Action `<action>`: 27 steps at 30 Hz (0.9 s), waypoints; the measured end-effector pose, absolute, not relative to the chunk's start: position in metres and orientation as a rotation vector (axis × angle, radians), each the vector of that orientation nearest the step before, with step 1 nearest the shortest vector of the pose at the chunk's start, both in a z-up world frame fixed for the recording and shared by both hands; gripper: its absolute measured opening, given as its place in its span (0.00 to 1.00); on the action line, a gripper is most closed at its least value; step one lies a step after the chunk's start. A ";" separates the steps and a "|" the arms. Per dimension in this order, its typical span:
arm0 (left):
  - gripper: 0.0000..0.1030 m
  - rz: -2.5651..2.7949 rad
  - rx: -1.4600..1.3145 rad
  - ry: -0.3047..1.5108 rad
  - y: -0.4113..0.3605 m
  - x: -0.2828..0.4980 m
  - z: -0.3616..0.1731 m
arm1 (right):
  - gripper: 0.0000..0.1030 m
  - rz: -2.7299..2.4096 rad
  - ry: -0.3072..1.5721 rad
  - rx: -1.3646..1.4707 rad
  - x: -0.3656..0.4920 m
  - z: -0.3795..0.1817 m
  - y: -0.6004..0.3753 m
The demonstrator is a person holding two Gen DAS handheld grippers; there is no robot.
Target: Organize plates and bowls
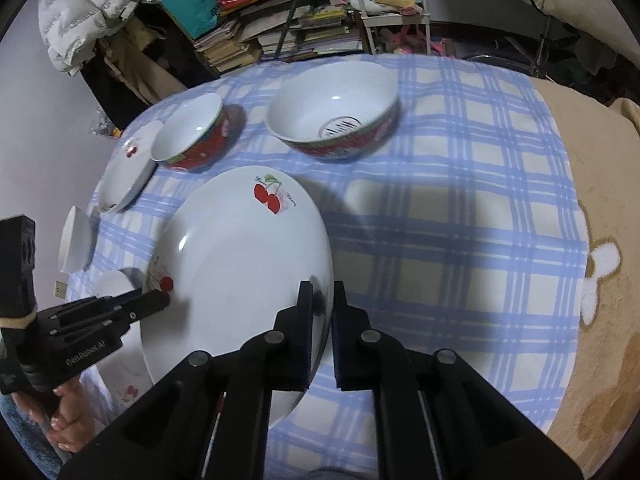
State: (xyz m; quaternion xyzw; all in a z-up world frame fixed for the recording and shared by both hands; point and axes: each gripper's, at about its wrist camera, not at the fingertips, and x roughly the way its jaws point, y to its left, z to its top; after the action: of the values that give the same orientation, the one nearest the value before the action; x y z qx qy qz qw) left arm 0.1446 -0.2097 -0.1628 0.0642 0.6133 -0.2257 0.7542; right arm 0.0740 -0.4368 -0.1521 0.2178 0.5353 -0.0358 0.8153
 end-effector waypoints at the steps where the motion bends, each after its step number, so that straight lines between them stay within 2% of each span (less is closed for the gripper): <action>1: 0.17 -0.492 0.135 1.336 -0.204 0.144 -0.160 | 0.09 -0.073 1.137 0.458 0.076 -0.148 -0.433; 13: 0.17 -0.428 0.093 1.260 -0.136 0.140 -0.115 | 0.09 0.023 1.088 0.481 0.091 -0.129 -0.387; 27: 0.17 -0.290 0.016 1.243 -0.040 0.125 -0.100 | 0.09 0.160 1.070 0.424 0.106 -0.117 -0.302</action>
State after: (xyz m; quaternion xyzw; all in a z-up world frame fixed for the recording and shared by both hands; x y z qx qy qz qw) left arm 0.1245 -0.0405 -0.1003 0.0073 0.5803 -0.1355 0.8030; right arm 0.1059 -0.3024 -0.1170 0.2003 0.5053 0.0757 0.8360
